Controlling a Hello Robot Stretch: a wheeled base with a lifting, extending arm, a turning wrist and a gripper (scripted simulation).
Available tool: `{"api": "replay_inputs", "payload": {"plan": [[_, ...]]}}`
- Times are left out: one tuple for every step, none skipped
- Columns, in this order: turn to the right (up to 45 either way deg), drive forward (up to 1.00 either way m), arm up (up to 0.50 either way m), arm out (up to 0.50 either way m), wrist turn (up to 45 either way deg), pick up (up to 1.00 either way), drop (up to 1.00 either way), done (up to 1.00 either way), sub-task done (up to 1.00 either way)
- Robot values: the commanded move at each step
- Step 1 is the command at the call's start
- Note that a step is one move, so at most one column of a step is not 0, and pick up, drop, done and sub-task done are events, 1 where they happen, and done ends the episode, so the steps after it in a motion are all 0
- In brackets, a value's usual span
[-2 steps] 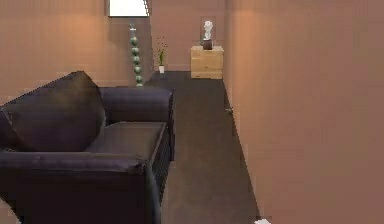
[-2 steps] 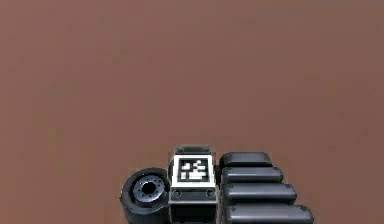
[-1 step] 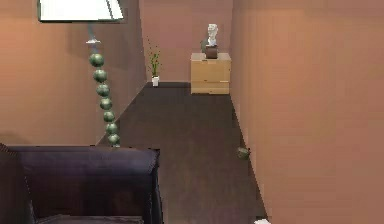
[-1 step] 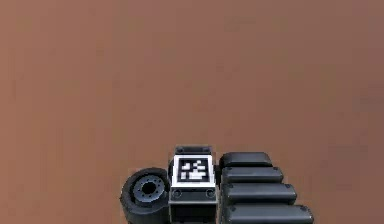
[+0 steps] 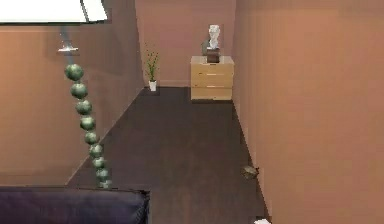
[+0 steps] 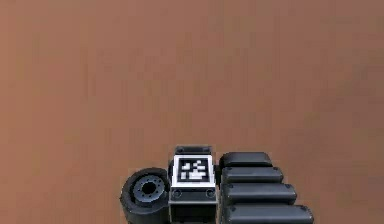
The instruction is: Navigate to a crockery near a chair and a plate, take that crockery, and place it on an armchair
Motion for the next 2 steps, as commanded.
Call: {"api": "replay_inputs", "payload": {"plan": [[-45.0, 0.00, 0.00, 0.00, 0.0, 0.00, 0.00, 0.00, 0.00], [-27.0, 0.00, 0.00, 0.00, 0.0, 0.00, 0.00, 0.00, 0.00]]}}
